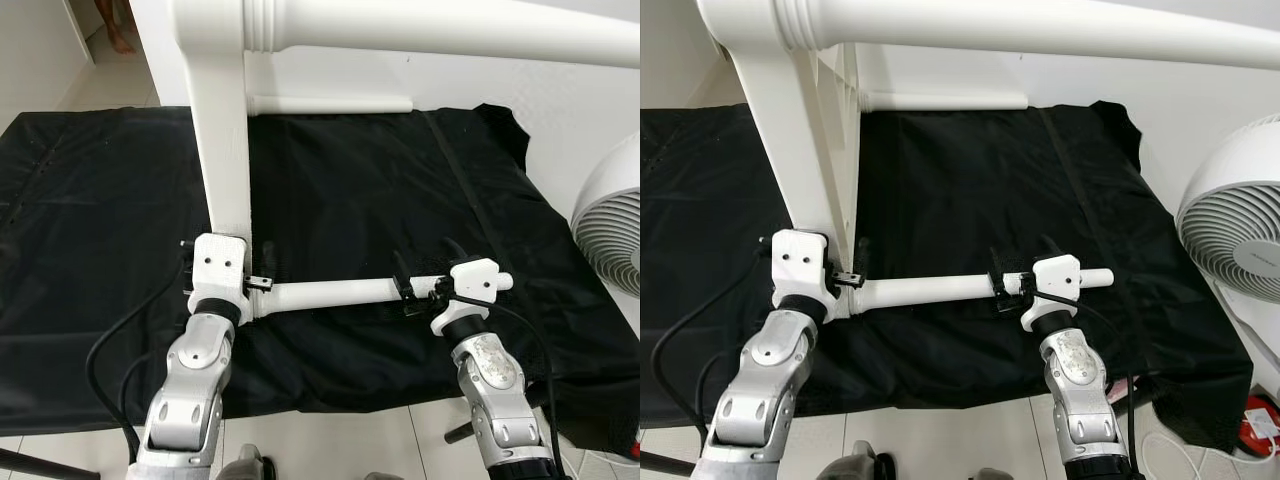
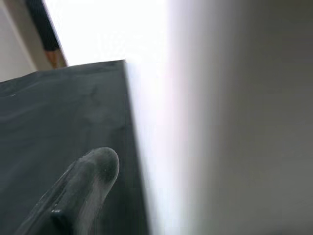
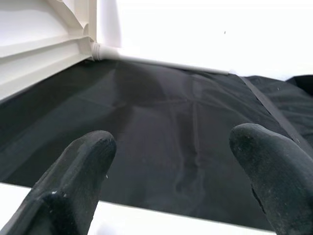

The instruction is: Building children table

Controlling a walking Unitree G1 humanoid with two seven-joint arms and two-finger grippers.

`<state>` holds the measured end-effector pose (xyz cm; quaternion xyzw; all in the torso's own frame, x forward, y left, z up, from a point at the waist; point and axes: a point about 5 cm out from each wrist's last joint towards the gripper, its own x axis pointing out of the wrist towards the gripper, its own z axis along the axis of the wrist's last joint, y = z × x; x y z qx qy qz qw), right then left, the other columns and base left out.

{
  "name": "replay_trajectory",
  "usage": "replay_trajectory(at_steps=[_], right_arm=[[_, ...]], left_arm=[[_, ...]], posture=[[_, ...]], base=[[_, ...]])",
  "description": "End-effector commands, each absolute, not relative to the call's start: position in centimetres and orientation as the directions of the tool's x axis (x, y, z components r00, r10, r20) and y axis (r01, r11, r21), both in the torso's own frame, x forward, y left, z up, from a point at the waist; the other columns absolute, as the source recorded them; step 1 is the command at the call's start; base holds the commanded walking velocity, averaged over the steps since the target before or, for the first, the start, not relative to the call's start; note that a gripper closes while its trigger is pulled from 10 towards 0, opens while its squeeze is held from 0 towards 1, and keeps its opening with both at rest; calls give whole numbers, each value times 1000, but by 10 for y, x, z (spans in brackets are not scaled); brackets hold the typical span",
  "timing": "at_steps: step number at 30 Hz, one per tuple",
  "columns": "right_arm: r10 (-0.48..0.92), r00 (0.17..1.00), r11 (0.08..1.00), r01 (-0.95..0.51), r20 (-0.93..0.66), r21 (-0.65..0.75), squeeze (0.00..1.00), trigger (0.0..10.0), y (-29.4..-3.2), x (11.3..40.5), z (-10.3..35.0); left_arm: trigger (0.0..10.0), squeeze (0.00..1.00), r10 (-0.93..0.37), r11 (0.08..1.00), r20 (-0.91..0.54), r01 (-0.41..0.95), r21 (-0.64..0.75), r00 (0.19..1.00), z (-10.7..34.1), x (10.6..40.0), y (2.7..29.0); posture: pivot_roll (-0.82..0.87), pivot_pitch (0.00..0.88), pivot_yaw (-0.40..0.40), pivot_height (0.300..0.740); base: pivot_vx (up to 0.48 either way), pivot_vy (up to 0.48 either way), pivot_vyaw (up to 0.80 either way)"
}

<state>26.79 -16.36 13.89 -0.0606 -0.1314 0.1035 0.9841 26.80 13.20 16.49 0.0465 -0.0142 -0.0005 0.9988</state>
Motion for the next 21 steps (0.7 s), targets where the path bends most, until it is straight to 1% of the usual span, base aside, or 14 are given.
replay_trajectory(at_steps=[1,4,5,6,7,8,9,12,13,16,21], right_arm=[[213,947,973,-181,241,-145,0,10000,-163,267,139],[212,947,973,-181,240,-144,0,10000,-163,267,139],[211,948,973,-181,240,-142,0,10000,-162,267,139],[211,948,973,-181,240,-142,0,10000,-162,267,139],[212,948,973,-182,239,-140,0,10000,-160,267,139],[212,948,973,-183,238,-139,0,10000,-160,267,139],[212,948,973,-182,239,-140,0,10000,-160,267,140],[211,948,973,-181,239,-140,0,10000,-161,267,140],[209,948,974,-179,239,-142,0,10000,-161,268,140],[202,950,974,-171,238,-146,0,10000,-164,268,141],[198,951,975,-165,237,-150,0,10000,-165,266,141]], left_arm=[[10000,0,354,935,21,-354,31,935,167,263,144],[10000,0,368,929,21,-369,27,930,168,262,145],[7098,0,388,921,36,-389,24,921,171,260,147],[7098,0,388,921,36,-389,24,921,171,260,147],[3059,0,399,917,67,-400,0,915,176,257,149],[3059,0,404,914,77,-405,-5,911,177,257,149],[1569,0,395,918,90,-396,-5,914,179,256,149],[1569,0,389,921,94,-390,-2,916,180,256,148],[0,0,381,924,98,-381,-19,919,181,256,147],[0,0,372,928,109,-371,-38,922,184,256,146],[0,0,353,935,137,-353,-31,925,188,254,146]], posture=[[-64,128,14,740],[-64,128,14,740],[-64,130,9,740],[-64,130,9,740],[-64,130,9,740],[-64,130,9,740],[-69,125,5,740],[-69,125,5,740],[-69,125,5,740],[-76,125,3,740],[-83,129,0,740]], base=[[0,0,0],[0,0,0],[0,0,0],[0,0,0],[0,0,0],[0,0,0],[0,0,0],[0,0,0],[0,0,0],[0,0,0],[0,0,0]])
